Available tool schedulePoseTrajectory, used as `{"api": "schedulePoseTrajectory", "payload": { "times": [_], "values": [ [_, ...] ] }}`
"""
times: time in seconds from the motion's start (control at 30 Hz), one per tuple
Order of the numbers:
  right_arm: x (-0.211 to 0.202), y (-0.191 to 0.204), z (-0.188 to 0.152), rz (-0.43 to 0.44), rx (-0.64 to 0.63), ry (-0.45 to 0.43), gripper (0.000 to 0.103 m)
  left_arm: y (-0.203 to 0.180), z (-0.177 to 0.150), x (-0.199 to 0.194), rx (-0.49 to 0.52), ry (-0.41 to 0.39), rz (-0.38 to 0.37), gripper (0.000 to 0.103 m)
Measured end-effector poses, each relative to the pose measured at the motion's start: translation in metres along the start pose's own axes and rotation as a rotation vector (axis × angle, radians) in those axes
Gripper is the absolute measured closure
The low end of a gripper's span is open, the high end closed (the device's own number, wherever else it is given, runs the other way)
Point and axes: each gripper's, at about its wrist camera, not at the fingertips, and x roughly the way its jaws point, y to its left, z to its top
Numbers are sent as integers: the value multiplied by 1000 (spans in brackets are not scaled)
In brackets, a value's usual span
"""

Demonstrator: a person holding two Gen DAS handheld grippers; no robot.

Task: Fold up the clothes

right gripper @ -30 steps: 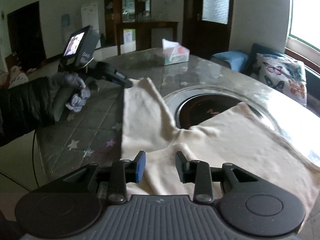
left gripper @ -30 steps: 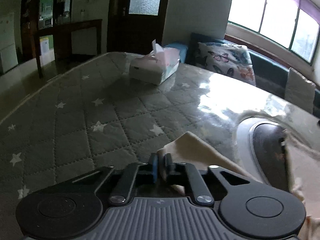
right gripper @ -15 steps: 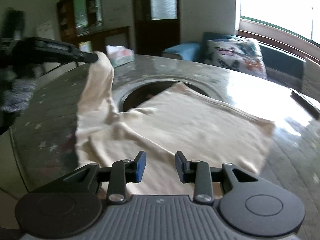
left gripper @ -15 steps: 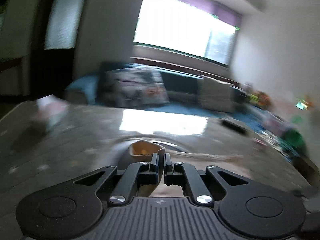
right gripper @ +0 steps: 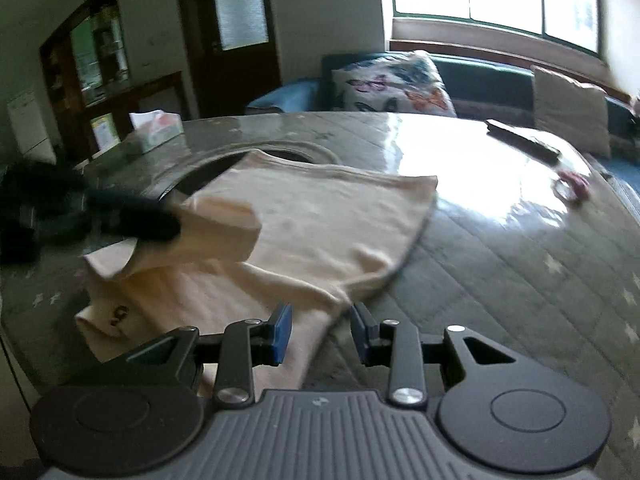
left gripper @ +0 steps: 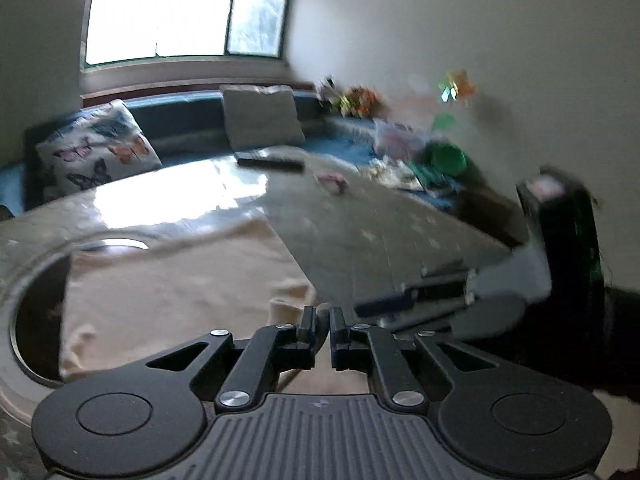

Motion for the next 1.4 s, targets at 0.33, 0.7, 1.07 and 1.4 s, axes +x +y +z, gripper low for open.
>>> {"api": "schedulePoseTrajectory", "payload": {
  "times": [0.33, 0.7, 1.07, 1.4],
  "values": [
    [-3, -1, -2, 35, 40, 0, 71, 36, -19, -17, 14, -5, 95, 71],
    [24, 22, 3, 84, 29, 42, 73, 121, -62, -52, -173, 45, 353, 73],
    [4, 31, 17, 40, -28, -22, 100, 130, -77, -55, -177, 72, 347, 71],
    [23, 18, 14, -38, 1, 18, 97, 134, -75, -59, -168, 73, 364, 71]
  ]
}}
